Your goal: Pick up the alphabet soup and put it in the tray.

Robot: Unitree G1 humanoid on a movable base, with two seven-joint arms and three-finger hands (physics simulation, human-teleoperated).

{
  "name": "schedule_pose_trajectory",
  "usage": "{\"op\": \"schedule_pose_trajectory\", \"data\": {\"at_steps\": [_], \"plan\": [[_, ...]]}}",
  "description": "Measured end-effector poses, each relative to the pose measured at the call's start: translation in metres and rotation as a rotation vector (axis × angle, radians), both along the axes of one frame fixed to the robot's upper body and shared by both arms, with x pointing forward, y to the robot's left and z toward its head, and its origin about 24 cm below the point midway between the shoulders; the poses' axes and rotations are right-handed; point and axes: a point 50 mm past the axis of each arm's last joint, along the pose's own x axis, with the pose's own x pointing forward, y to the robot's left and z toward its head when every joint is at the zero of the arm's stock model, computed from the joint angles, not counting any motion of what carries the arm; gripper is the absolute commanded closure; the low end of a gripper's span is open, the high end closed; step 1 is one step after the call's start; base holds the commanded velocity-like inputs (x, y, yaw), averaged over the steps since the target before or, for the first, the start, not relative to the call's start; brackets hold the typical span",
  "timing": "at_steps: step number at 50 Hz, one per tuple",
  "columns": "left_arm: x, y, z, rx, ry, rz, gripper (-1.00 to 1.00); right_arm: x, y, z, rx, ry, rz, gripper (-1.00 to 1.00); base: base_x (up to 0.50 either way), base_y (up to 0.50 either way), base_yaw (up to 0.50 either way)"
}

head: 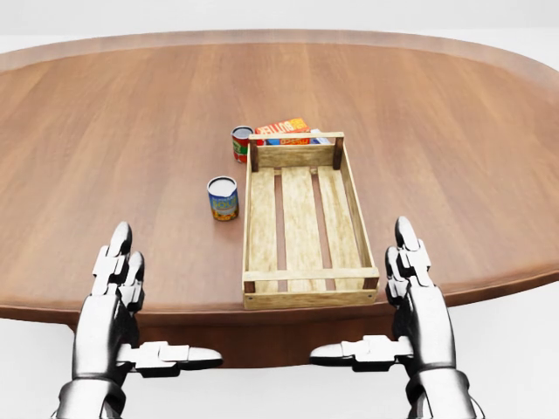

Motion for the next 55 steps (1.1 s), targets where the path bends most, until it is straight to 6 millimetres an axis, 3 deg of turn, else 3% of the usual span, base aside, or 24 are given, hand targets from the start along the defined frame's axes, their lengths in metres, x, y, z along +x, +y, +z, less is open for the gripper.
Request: {"op": "schedule_pose_trajectory", "data": {"at_steps": [24,35,48,55], "plan": [[-0.005,0.017,0.016,-0.009,-0.072,0.025,-1.00,-0.014,-0.020,0.022,0.013,-0.059,-0.033,-1.00,0.00,0.00,0.00],[-0.008,0.027,0.029,-0.019,-0.099,0.045,-1.00,-0.025,-0.033,0.046,-0.007,-0.146,-0.068,-1.00,0.00,0.00,0.00],[-0.021,0.043,0.057,-0.029,-0.182,0.087,-1.00,-0.050,-0.044,0.087,-0.058,-0.322,-0.118,-1.00,0.00,0.00,0.00],[-0.031,0.056,0.084,-0.023,-0.306,0.125,-1.00,-0.061,-0.046,0.103,-0.086,-0.390,-0.134,-1.00,0.00,0.00,0.00]]}}
